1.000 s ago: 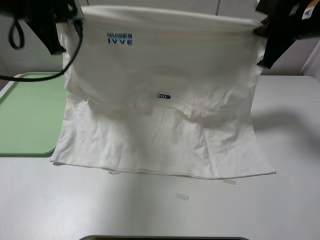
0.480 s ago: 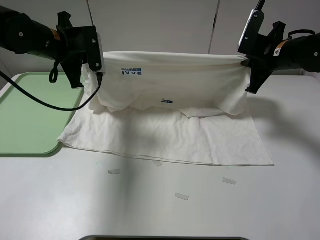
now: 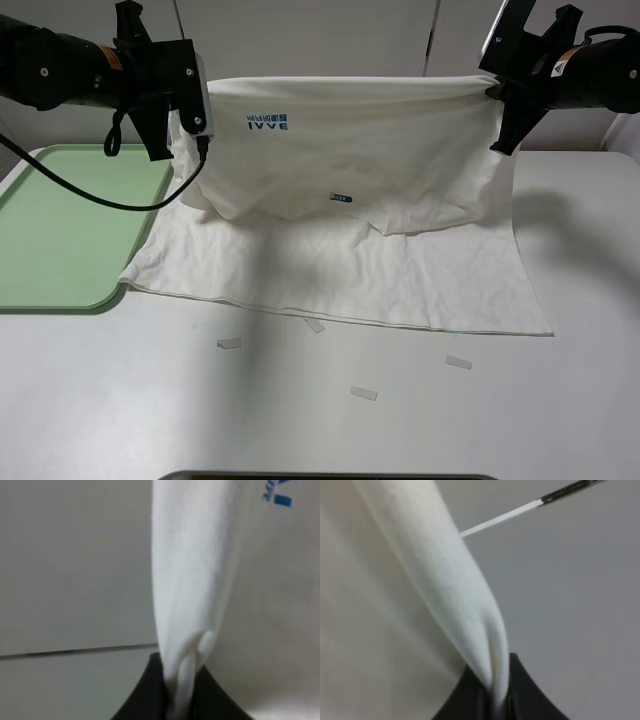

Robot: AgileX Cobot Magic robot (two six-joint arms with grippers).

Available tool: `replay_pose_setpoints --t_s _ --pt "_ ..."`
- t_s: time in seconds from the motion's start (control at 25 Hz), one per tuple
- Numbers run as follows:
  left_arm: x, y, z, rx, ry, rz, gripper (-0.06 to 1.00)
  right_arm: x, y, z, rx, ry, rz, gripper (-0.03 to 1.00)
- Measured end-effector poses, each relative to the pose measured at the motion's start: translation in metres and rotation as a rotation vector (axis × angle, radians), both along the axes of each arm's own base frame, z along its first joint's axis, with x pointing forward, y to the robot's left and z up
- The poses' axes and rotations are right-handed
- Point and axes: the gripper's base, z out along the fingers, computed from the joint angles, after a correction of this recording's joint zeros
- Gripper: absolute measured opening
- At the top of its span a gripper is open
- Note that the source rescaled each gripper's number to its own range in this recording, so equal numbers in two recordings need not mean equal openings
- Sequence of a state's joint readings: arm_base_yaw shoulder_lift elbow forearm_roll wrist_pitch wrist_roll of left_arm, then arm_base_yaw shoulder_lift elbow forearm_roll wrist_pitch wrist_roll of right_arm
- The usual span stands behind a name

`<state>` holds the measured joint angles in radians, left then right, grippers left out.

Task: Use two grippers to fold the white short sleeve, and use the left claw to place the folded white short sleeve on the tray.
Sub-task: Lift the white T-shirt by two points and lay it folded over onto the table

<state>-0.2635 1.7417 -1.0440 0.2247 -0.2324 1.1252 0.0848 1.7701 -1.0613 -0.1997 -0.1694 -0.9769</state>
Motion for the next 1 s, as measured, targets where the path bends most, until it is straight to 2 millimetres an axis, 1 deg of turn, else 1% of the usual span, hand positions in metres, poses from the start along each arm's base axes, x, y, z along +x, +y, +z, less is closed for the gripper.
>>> replay_pose_setpoints --t_s 0.12,0.2,0.24,0.28,0.36,0.44,0.56,0.76,0.88,1.0 --pt "-0.001 0.001 -0.013 0.066 0.071 -0.014 0.0 -0.001 0.001 -0.007 -0.061 0.041 0.028 0.03" --pt "-0.003 0.003 -0.024 0.125 0.144 -0.027 0.0 -0.001 0.004 -0.016 -0.119 0.095 0.059 0.03" --pt "-0.003 0.003 -0.024 0.125 0.144 -0.027 0.0 -0.001 0.004 -0.016 -0.119 0.095 0.059 0.03" --pt "-0.006 0.005 -0.034 0.185 0.208 -0.048 0.0 -0.005 0.007 -0.033 -0.199 0.188 0.103 0.03" --pt "-0.012 0.008 -0.048 0.261 0.281 -0.088 0.0 -0.01 0.008 -0.049 -0.248 0.274 0.127 0.03" --pt "-0.022 0.011 -0.06 0.344 0.339 -0.15 0.0 -0.015 0.007 -0.06 -0.265 0.342 0.131 0.03" --pt "-0.032 0.012 -0.069 0.391 0.397 -0.189 0.0 -0.024 0.004 -0.071 -0.277 0.431 0.126 0.03" --pt "-0.042 0.015 -0.078 0.41 0.48 -0.199 0.0 -0.045 0.002 -0.091 -0.283 0.534 0.131 0.03" --pt "-0.046 0.016 -0.08 0.414 0.524 -0.198 0.0 -0.054 0.003 -0.099 -0.286 0.573 0.138 0.03" --pt "-0.051 0.017 -0.081 0.424 0.577 -0.198 0.0 -0.06 0.01 -0.102 -0.298 0.616 0.156 0.03"
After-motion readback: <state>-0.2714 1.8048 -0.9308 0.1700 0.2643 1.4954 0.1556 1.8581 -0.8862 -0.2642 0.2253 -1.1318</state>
